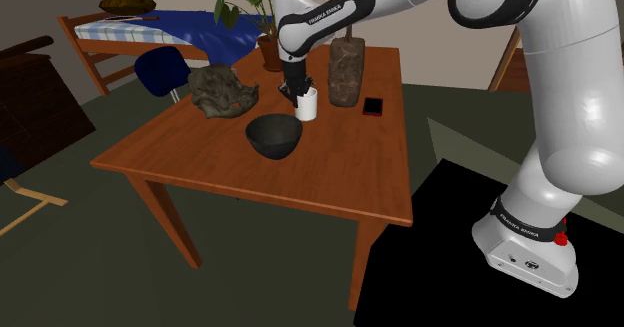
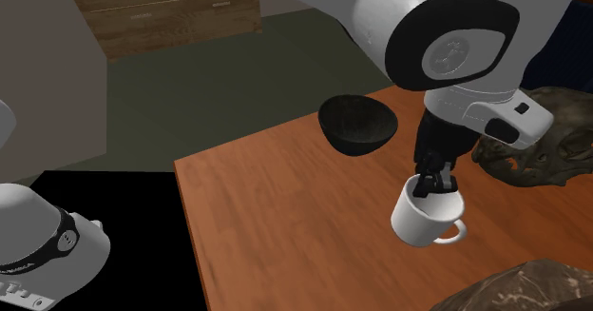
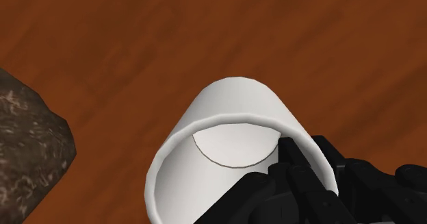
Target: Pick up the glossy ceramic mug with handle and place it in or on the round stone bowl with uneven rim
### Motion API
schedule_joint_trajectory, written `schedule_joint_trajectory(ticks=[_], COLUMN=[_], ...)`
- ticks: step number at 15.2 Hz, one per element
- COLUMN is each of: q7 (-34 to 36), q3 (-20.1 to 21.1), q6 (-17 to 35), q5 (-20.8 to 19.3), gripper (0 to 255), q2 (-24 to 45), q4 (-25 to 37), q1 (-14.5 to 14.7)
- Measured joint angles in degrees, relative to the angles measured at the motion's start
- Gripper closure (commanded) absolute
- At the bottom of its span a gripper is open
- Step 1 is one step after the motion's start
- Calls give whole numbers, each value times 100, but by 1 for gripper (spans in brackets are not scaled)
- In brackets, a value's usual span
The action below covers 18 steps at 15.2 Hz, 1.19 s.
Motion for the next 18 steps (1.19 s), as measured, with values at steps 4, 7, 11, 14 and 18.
schedule_joint_trajectory(ticks=[4, 7, 11, 14, 18], q7=[-23, -35, -67, -71, -88], q3=[5, 11, 13, 19, 23], q6=[-235, -446, -670, -917, -1217], q5=[14, 24, 39, 45, 53], gripper=[255, 255, 255, 255, 255], q2=[-91, -138, -235, -255, -284], q4=[146, 312, 442, 668, 939], q1=[-3, 2, -8, 7, 15])
